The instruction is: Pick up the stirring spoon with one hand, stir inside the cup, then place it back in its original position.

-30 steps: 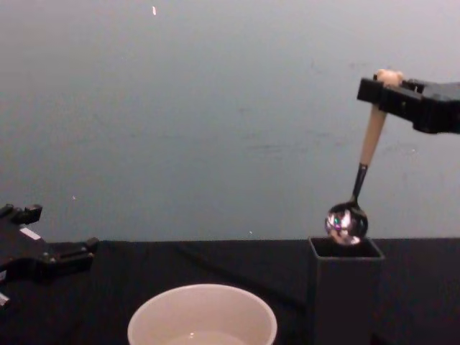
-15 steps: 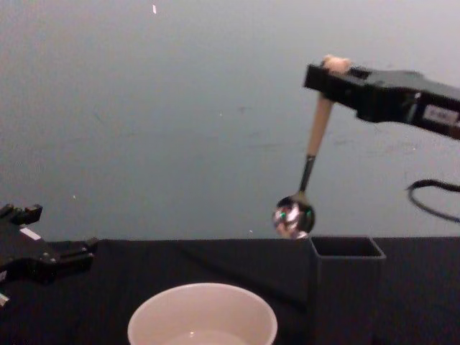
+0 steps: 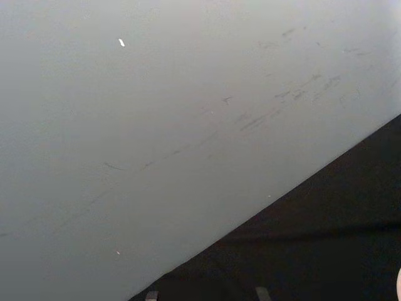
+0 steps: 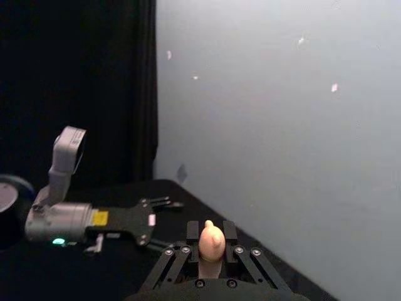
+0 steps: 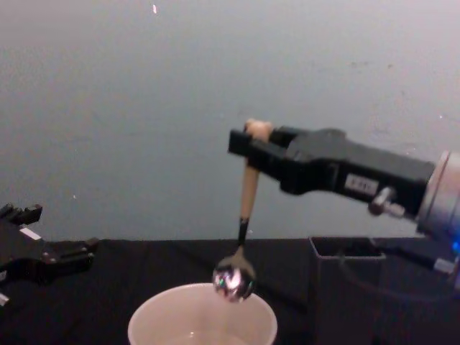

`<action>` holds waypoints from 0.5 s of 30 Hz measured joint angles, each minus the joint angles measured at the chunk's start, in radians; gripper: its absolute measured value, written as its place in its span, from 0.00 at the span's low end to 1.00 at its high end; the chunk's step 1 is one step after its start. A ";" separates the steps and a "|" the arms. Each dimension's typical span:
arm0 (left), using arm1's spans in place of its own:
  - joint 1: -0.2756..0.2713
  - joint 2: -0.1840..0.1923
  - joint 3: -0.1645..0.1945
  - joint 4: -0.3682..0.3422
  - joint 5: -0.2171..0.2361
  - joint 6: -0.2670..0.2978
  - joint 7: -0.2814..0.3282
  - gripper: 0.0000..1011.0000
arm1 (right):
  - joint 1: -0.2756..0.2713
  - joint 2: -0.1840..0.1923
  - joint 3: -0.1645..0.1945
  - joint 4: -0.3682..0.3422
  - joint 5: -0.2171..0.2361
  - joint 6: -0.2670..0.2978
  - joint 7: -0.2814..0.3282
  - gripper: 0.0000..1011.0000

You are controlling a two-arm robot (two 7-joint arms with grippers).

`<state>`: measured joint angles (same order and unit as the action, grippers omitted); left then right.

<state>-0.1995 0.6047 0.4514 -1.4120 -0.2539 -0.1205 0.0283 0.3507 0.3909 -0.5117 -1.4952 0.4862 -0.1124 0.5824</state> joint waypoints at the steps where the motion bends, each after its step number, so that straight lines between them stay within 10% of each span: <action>1: 0.000 0.000 0.000 0.000 0.000 0.000 0.000 0.99 | 0.001 -0.007 -0.009 0.015 -0.006 -0.008 0.005 0.21; 15: 0.000 0.000 0.000 0.000 0.000 0.000 0.000 0.99 | 0.025 -0.104 -0.045 0.193 -0.057 -0.143 0.038 0.21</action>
<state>-0.1995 0.6047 0.4514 -1.4120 -0.2539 -0.1205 0.0283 0.3756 0.2868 -0.5566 -1.3018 0.4295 -0.2557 0.6205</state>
